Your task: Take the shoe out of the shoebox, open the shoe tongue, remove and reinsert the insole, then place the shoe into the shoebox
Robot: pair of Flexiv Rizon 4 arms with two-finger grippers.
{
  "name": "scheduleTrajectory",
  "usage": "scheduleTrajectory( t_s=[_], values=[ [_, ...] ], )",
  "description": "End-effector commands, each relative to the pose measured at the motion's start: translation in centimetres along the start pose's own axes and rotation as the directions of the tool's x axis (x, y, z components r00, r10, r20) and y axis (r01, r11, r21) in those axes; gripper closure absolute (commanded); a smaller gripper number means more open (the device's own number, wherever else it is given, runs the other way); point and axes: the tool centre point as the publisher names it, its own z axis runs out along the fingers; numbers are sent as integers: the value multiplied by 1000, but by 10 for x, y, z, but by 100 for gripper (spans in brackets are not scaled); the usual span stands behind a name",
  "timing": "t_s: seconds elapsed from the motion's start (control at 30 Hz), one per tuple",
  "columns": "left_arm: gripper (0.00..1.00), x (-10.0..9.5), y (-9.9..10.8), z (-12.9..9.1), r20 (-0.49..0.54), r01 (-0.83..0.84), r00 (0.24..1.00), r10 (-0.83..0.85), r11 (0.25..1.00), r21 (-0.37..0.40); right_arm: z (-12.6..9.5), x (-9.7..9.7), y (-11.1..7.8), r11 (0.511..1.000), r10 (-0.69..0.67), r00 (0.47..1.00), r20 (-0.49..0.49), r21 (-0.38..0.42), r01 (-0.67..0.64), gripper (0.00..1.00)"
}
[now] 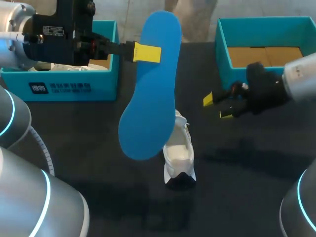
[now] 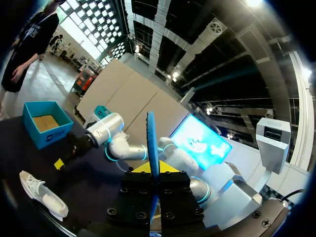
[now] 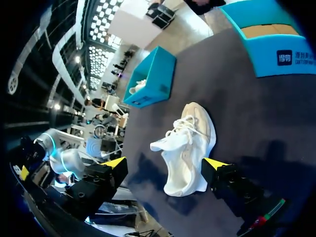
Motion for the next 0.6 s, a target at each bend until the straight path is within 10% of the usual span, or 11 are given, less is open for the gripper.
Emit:
scheduleTrajectory(
  t_s=[0.03, 0.6],
  values=[
    [100, 0, 0, 0, 0, 0, 1000, 0, 1000, -1, -11, 3, -7, 1000, 5, 999, -49, -4, -5, 0],
    [100, 0, 0, 0, 0, 0, 1000, 0, 1000, -1, -24, 25, 4, 999, 32, 992, -119, 14, -30, 0]
  ],
)
